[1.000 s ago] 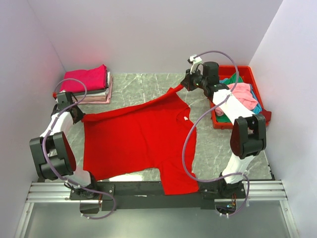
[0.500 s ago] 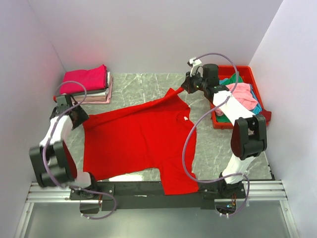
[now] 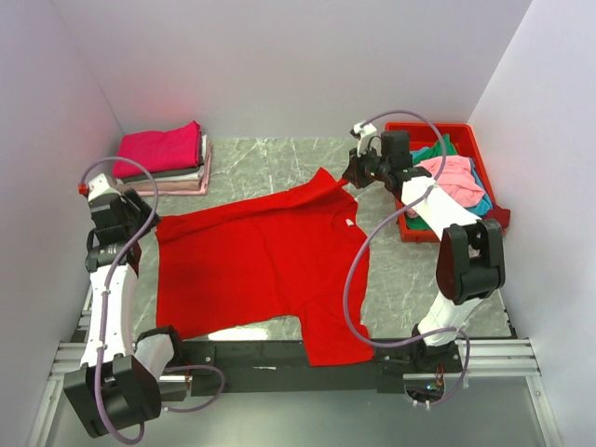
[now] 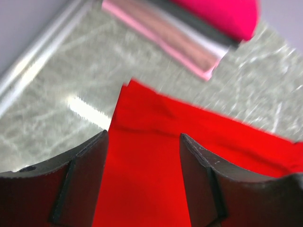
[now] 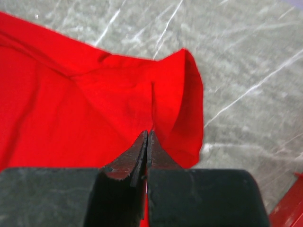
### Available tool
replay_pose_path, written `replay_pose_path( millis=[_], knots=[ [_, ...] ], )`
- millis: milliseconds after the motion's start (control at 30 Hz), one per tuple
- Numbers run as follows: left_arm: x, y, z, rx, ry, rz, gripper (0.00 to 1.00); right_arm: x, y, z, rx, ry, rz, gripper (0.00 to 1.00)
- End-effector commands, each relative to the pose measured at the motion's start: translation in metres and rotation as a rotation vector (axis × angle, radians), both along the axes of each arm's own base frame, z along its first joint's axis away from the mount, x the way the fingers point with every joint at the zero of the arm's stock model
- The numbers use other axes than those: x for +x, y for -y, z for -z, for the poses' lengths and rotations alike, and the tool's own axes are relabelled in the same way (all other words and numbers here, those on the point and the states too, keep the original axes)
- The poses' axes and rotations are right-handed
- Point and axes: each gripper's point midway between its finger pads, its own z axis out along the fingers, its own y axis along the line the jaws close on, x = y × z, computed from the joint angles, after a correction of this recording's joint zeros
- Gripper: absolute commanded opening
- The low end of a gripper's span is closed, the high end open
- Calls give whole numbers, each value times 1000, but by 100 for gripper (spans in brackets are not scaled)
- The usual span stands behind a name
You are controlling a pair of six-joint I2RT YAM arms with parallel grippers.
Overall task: Fold and stack the t-shirts
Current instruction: Fold the tshirt
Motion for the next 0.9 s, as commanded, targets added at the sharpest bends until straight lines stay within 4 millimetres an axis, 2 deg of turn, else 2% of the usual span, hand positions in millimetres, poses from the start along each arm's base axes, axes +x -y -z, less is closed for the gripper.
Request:
replay_pose_path(
  millis=[0, 267, 633, 867],
  knots=[
    [-2, 5, 1, 9, 17, 34, 66, -10, 6, -16, -16, 40, -9, 0],
    [0, 12, 1, -8, 25, 73, 66, -27, 8, 0, -22, -12, -20, 0],
    [0, 18, 0, -18, 33, 106, 66, -53, 0, 7, -33, -44, -66, 0],
    [0, 19, -1, -16, 34, 110, 66, -58, 3, 9, -53, -43, -58, 0]
  ],
)
